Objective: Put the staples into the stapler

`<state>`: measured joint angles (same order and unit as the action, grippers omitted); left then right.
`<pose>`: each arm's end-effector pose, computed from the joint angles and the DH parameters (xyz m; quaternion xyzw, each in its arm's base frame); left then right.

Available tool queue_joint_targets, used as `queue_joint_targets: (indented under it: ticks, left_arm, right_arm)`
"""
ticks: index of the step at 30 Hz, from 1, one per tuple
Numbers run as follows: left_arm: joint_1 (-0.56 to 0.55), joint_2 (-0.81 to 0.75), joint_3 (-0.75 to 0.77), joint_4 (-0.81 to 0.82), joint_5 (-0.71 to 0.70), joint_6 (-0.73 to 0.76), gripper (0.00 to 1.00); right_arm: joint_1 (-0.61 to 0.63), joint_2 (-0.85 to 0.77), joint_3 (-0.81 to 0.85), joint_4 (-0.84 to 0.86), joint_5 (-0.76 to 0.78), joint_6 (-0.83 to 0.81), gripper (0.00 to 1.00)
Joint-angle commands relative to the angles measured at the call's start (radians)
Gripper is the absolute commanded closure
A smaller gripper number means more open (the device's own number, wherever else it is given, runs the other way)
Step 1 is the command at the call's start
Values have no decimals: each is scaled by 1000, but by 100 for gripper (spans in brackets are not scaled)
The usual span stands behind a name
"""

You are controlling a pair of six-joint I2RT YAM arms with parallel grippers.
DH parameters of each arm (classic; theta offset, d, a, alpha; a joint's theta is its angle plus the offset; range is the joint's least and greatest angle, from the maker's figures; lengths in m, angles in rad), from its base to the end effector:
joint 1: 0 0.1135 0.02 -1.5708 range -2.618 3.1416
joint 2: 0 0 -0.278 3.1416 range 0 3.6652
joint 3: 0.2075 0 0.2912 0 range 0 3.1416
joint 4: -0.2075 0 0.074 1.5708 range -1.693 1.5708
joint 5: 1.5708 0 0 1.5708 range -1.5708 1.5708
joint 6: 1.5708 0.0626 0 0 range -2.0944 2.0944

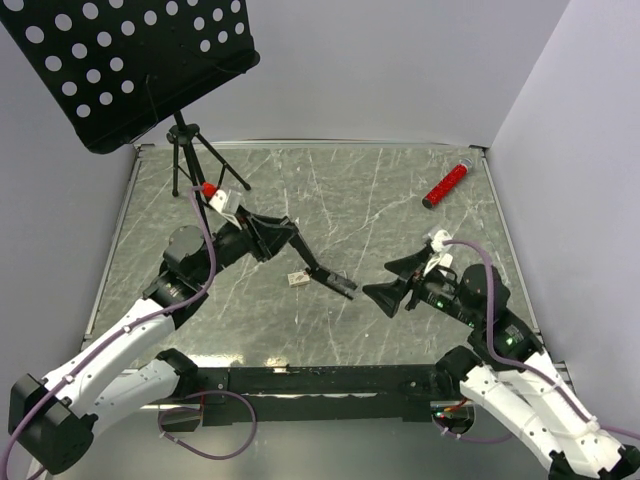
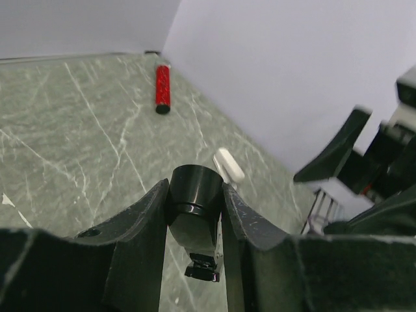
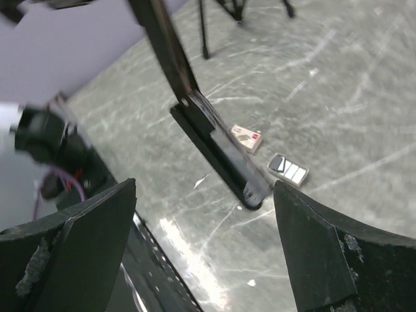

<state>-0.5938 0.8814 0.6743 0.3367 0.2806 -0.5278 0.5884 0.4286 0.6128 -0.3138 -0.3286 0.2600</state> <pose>0.2119 -0.1640 0.3455 0.1266 0.6495 -0.4739 0.5810 0.1289 0.1103 0.3230 -0.2276 0.7137 0.3799 0.5427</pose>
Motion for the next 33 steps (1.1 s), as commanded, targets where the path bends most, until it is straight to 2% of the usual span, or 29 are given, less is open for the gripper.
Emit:
queue_joint_targets:
  ticks: [1,8,18,24,33]
  left_arm:
    - [26,-33,41,102,216,40,99]
    - [35,-58,-5,246,348,-4,99]
    - [34,-70,-53,355,413,-58,99]
    - [35,-71,-85,459,410,-98,99]
    - [34,-53,-105,552,405,-153,99]
  right_arm:
    - [-4,110,111,-85,-209,-231,7]
    - [-1,372,160,66,-407,-199,7]
    - [-1,562,173,344,-687,-44,9]
    - [5,630,142,464,-733,22,13]
    - [89,740,148,527,-695,-18,13]
